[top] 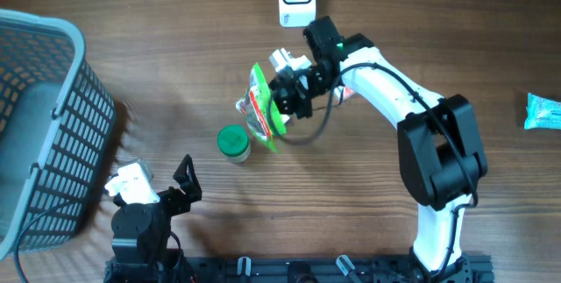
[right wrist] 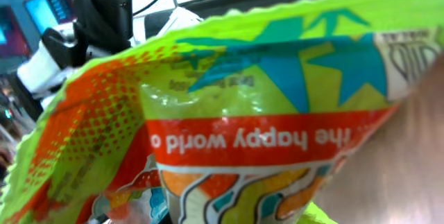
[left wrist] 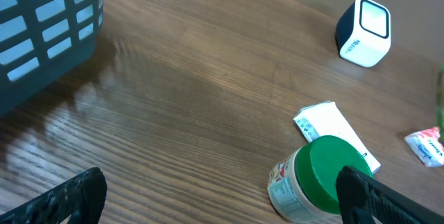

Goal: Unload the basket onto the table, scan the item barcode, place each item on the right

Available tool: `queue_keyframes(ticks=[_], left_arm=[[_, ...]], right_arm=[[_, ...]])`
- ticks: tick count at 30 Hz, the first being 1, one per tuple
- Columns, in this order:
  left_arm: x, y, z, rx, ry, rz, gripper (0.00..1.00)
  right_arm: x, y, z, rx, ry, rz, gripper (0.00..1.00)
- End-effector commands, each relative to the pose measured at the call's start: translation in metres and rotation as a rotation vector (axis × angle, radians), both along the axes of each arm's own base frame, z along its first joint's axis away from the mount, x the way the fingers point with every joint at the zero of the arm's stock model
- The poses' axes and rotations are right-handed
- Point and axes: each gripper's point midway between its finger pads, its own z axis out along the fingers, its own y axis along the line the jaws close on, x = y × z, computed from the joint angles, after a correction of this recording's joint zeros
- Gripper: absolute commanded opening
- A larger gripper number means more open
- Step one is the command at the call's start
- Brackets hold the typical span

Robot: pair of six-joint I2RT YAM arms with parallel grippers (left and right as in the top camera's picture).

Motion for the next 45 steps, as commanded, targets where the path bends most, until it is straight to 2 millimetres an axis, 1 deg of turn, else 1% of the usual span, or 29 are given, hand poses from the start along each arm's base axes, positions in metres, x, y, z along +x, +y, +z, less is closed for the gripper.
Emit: queue_keyframes(ticks=[1,5,7,9,11,13,14,17,18,22,26,31,34,36,38,39,40,41,43,45], left_arm=[[0.0,-0.002,0.0,-0.011,-0.006,-0.01,1.0],[0.0,-0.002,0.0,-0.011,-0.006,-0.01,1.0],[0.0,-0.002,0.0,-0.011,-0.006,-0.01,1.0],[0.0,-0.002,0.0,-0.011,-0.006,-0.01,1.0],[0.0,-0.002,0.0,-0.011,-0.006,-0.01,1.0],[0.0,-0.002,0.0,-0.011,-0.006,-0.01,1.0],[0.0,-0.002,0.0,-0.011,-0.006,-0.01,1.0],[0.0,-0.002,0.0,-0.011,-0.006,-0.01,1.0],[0.0,-0.002,0.0,-0.011,-0.006,-0.01,1.0],[0.0,-0.002,0.0,-0.011,-0.006,-0.01,1.0],[0.0,-0.002,0.0,-0.011,-0.006,-0.01,1.0],[0.0,-0.002,0.0,-0.011,-0.006,-0.01,1.0],[0.0,-0.002,0.0,-0.011,-0.006,-0.01,1.0],[0.0,-0.002,0.0,-0.011,-0.006,-0.01,1.0],[0.0,-0.002,0.0,-0.011,-0.006,-0.01,1.0],[0.0,-0.002,0.0,-0.011,-0.006,-0.01,1.0],[0.0,-0.002,0.0,-0.011,-0.006,-0.01,1.0],[0.0,-0.002,0.0,-0.011,-0.006,-0.01,1.0],[0.0,-0.002,0.0,-0.011,-0.006,-0.01,1.0],[0.0,-0.002,0.0,-0.011,-0.006,-0.01,1.0]], right_arm=[[0.009,0.009,0.035,0.134,-0.123,0.036,0.04],[0.027,0.019,0.062,0.189,-0.25,0.049,0.04],[0.033,0.022,0.074,0.202,-0.29,0.057,0.04],[0.034,0.026,0.089,0.236,-0.37,0.071,0.04],[0.031,0.031,0.1,0.261,-0.425,0.087,0.04],[0.023,0.039,0.113,0.297,-0.496,0.113,0.04],[0.017,0.045,0.12,0.321,-0.538,0.131,0.04],[0.001,0.055,0.13,0.38,-0.631,0.167,0.04],[-0.008,0.06,0.134,0.417,-0.683,0.186,0.04],[-0.019,0.067,0.137,0.45,-0.722,0.21,0.04],[-0.021,0.069,0.137,0.447,-0.713,0.215,0.04],[-0.02,0.068,0.137,0.352,-0.565,0.214,0.04],[-0.014,0.064,0.137,0.261,-0.426,0.2,0.04],[-0.006,0.058,0.136,0.153,-0.254,0.18,0.04],[0.005,0.051,0.132,-0.008,0.018,0.152,0.04],[0.012,0.047,0.129,-0.125,0.228,0.133,0.04],[0.016,0.044,0.124,-0.218,0.4,0.119,0.04],[0.019,0.042,0.12,-0.264,0.491,0.111,0.04],[0.02,0.042,0.109,-0.322,0.61,0.106,0.04],[0.019,0.047,0.094,-0.382,0.734,0.086,0.04]])
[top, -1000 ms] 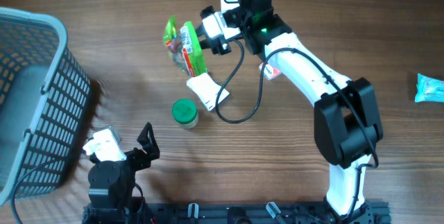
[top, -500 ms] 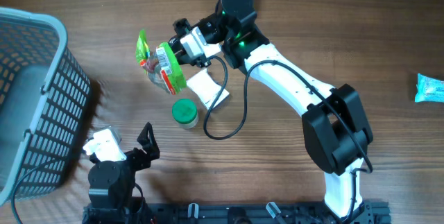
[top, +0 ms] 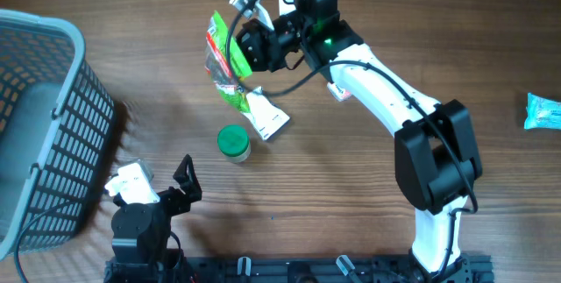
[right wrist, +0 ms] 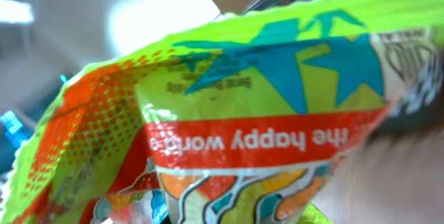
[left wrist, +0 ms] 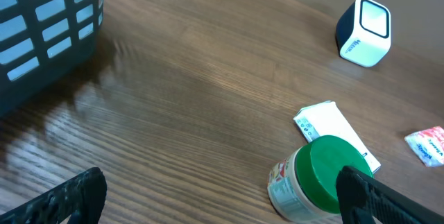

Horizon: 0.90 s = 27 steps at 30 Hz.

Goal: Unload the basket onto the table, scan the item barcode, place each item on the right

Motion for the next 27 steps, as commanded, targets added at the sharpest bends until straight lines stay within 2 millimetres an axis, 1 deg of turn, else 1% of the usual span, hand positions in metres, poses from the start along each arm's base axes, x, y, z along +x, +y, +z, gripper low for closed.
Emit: queue_keyframes(ticks=[1,3,5,6,7,8,9,10,11,12,14,17,20,22,23,25,26,27], left_arm=[[0.0,-0.002,0.001,-0.011,-0.008,-0.01,1.0],[0.0,-0.002,0.001,-0.011,-0.008,-0.01,1.0],[0.0,-0.002,0.001,-0.011,-0.008,-0.01,1.0],[0.0,-0.002,0.001,-0.011,-0.008,-0.01,1.0],[0.0,-0.002,0.001,-0.011,-0.008,-0.01,1.0],[0.0,-0.002,0.001,-0.011,-0.008,-0.01,1.0],[0.0,-0.002,0.001,-0.011,-0.008,-0.01,1.0],[0.0,-0.002,0.001,-0.011,-0.008,-0.01,1.0],[0.0,-0.002,0.001,-0.011,-0.008,-0.01,1.0],[0.0,-0.002,0.001,-0.011,-0.008,-0.01,1.0],[0.0,-0.002,0.001,-0.011,-0.008,-0.01,1.0],[0.0,-0.002,0.001,-0.011,-0.008,-0.01,1.0],[0.0,-0.002,0.001,-0.011,-0.008,-0.01,1.0],[0.0,-0.002,0.001,-0.011,-0.008,-0.01,1.0],[0.0,-0.002,0.001,-0.011,-0.008,-0.01,1.0],[0.0,-0.002,0.001,-0.011,-0.008,-0.01,1.0],[0.0,-0.002,0.001,-0.011,-0.008,-0.01,1.0],[0.0,-0.002,0.001,-0.011,-0.008,-0.01,1.0]], right_arm=[[-0.018,0.007,-0.002,-0.104,0.181,0.031,0.04],[-0.017,0.017,-0.015,-0.137,0.21,-0.02,0.05],[-0.007,0.023,-0.033,-0.197,0.248,-0.117,0.04],[0.008,0.025,-0.057,-0.287,0.282,-0.246,0.05],[0.026,0.022,-0.085,-0.402,0.297,-0.396,0.04],[0.043,0.013,-0.114,-0.53,0.308,-0.548,0.04],[0.063,-0.011,-0.151,-0.712,0.301,-0.757,0.04],[0.075,-0.041,-0.18,-0.887,0.287,-0.926,0.04],[0.076,-0.048,-0.184,-0.923,0.281,-0.956,0.05],[0.078,-0.052,-0.185,-0.939,0.275,-0.972,0.04],[0.084,-0.055,-0.18,-0.935,0.27,-0.989,0.05],[0.095,-0.056,-0.164,-0.907,0.274,-1.018,0.05],[0.111,-0.061,-0.145,-0.878,0.412,-1.136,0.05],[0.123,-0.061,-0.13,-0.819,0.517,-1.205,0.05],[0.133,-0.059,-0.12,-0.761,0.58,-1.244,0.05],[0.148,-0.057,-0.111,-0.675,0.675,-1.288,0.05],[0.159,-0.059,-0.107,-0.62,0.741,-1.314,0.04],[0.167,-0.06,-0.107,-0.584,0.794,-1.334,0.05]])
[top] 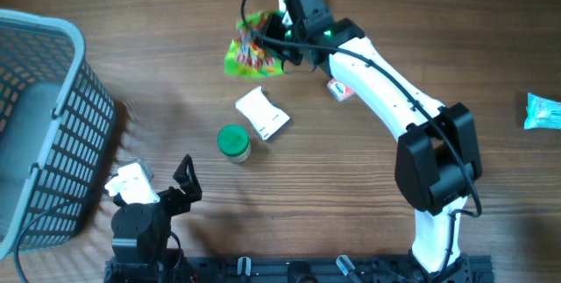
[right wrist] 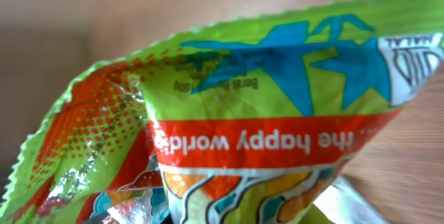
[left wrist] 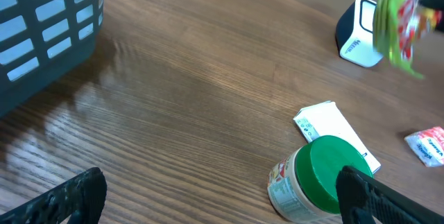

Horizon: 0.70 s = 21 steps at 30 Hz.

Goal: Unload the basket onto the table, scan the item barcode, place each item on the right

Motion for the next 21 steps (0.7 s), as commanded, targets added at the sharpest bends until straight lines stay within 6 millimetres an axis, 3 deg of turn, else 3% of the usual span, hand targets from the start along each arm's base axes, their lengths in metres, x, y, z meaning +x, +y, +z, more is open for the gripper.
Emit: queue_keyframes(ticks=[1,7,10,16,21], left_arm=[[0.0,-0.002,0.001,-0.011,-0.007,-0.01,1.0],[0.0,-0.002,0.001,-0.011,-0.007,-0.01,1.0],[0.0,-0.002,0.001,-0.011,-0.007,-0.01,1.0],[0.0,-0.002,0.001,-0.011,-0.007,-0.01,1.0],[0.0,-0.002,0.001,-0.011,-0.007,-0.01,1.0]], right_arm=[[0.036,-0.01,0.026,0.19,0.054,-0.231,0.05],[0.079,-0.026,0.022,0.37,0.088,-0.457,0.05],[0.099,-0.026,0.011,0.485,0.129,-0.538,0.05],[0.144,-0.023,-0.019,0.627,0.189,-0.611,0.05],[0.168,-0.016,-0.014,0.711,0.197,-0.616,0.05]])
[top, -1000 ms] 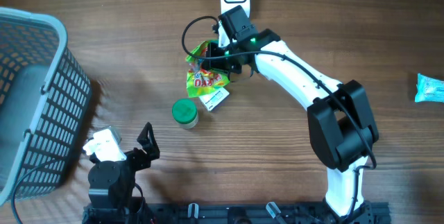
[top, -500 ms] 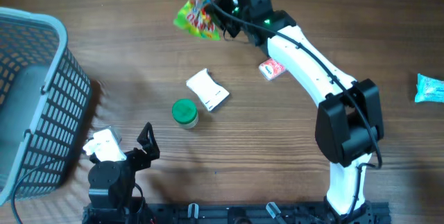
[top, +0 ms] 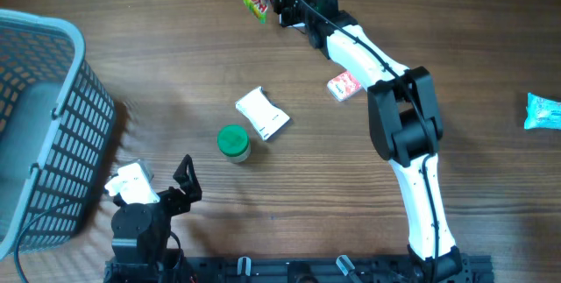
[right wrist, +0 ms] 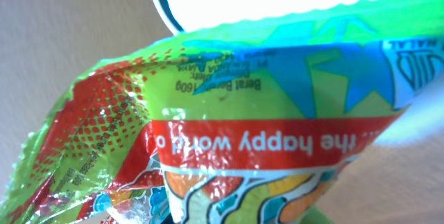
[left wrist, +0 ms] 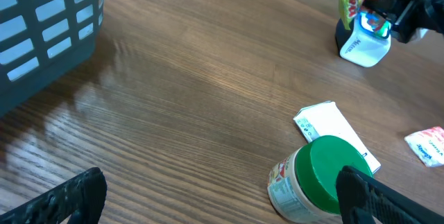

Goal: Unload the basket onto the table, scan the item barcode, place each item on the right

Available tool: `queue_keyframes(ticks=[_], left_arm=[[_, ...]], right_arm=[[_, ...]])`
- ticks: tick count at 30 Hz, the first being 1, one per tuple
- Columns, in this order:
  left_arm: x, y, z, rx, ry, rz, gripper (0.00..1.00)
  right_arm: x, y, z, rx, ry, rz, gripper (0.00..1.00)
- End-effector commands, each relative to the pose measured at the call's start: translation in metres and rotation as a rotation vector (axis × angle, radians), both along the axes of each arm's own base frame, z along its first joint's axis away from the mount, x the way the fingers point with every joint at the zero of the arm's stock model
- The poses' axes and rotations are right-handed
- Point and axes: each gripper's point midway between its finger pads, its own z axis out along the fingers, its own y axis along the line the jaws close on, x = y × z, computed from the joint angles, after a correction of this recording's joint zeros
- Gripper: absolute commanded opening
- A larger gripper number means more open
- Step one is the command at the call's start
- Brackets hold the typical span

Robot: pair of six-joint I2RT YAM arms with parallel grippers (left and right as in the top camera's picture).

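A green and orange candy bag hangs at the table's far edge with my right gripper shut on it. In the left wrist view the bag is held right in front of the white barcode scanner [left wrist: 361, 42]. The bag [right wrist: 263, 134] fills the right wrist view and hides the fingers there; the scanner's bright face shows just behind its top edge. My left gripper [top: 186, 178] rests open at the near left, its fingertips [left wrist: 82, 191] holding nothing.
A green-lidded jar [top: 233, 141] and a white packet [top: 262, 113] lie mid-table. A red and white sachet [top: 344, 86] lies beside the right arm, a blue packet [top: 543, 110] at the far right. A grey basket [top: 44, 116] stands at the left.
My right gripper has moved with the candy bag from left of the scanner to the far edge, and the bag now sits right in front of the scanner. The left arm has not moved.
My right gripper held the candy bag above the jar and white packet. Then the bag was farther back and to the left, then just left of the scanner. Now it is against the scanner's face. The left gripper stayed open and still throughout.
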Motion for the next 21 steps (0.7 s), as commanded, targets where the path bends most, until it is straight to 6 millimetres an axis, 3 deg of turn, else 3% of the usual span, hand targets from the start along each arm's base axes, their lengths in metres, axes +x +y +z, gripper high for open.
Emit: queue_keyframes(ticks=[1,17,21], left_arm=[[0.0,-0.002,0.001,-0.011,-0.007,-0.01,1.0],[0.0,-0.002,0.001,-0.011,-0.007,-0.01,1.0],[0.0,-0.002,0.001,-0.011,-0.007,-0.01,1.0]], right_arm=[[0.018,0.004,0.037,0.102,-0.044,-0.021,0.05],[0.024,-0.014,0.034,0.214,0.063,-0.069,0.05],[0.021,-0.018,0.058,0.064,-0.055,0.005,0.05]])
